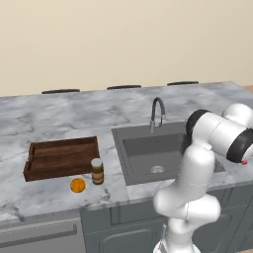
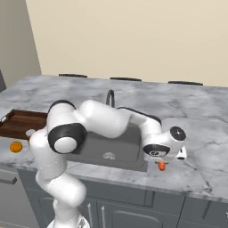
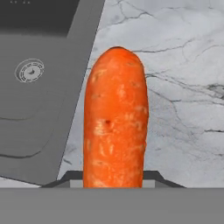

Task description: Pick up all produce items and place them in the sink. Turn on the sink faucet to wash them. Then turn the sink off and put them in the tray.

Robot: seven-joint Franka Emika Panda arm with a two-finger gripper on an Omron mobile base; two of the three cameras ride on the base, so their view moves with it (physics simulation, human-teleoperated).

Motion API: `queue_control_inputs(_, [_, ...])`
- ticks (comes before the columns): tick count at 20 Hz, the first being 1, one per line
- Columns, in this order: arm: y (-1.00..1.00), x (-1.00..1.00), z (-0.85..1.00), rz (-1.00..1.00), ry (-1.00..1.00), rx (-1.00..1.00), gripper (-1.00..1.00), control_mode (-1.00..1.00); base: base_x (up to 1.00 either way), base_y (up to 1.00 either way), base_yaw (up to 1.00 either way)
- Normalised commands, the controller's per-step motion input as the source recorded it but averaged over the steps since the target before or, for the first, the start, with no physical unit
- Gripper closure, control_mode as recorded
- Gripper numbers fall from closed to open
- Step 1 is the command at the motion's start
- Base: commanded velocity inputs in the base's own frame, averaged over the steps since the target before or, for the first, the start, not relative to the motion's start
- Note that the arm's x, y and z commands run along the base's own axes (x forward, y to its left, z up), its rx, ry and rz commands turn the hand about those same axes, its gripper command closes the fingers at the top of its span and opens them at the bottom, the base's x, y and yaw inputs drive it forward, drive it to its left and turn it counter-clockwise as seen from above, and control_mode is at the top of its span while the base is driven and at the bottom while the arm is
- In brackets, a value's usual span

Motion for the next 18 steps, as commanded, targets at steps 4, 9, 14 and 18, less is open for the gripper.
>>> queue_control_inputs(4, [0.51, -0.01, 0.5, 0.16, -0.08, -0.01, 1.0, -1.0, 0.0, 0.0, 0.0])
queue_control_inputs(9, [0.56, 0.0, 0.34, 0.15, -0.01, -0.04, 1.0, -1.0, 0.0, 0.0, 0.0])
queue_control_inputs(14, [0.64, 0.02, 0.11, 0.15, 0.0, -0.05, 1.0, -1.0, 0.0, 0.0, 0.0])
queue_control_inputs(18, [0.65, 0.14, 0.0, 0.15, 0.0, 0.0, 1.0, -1.0, 0.0, 0.0, 0.0])
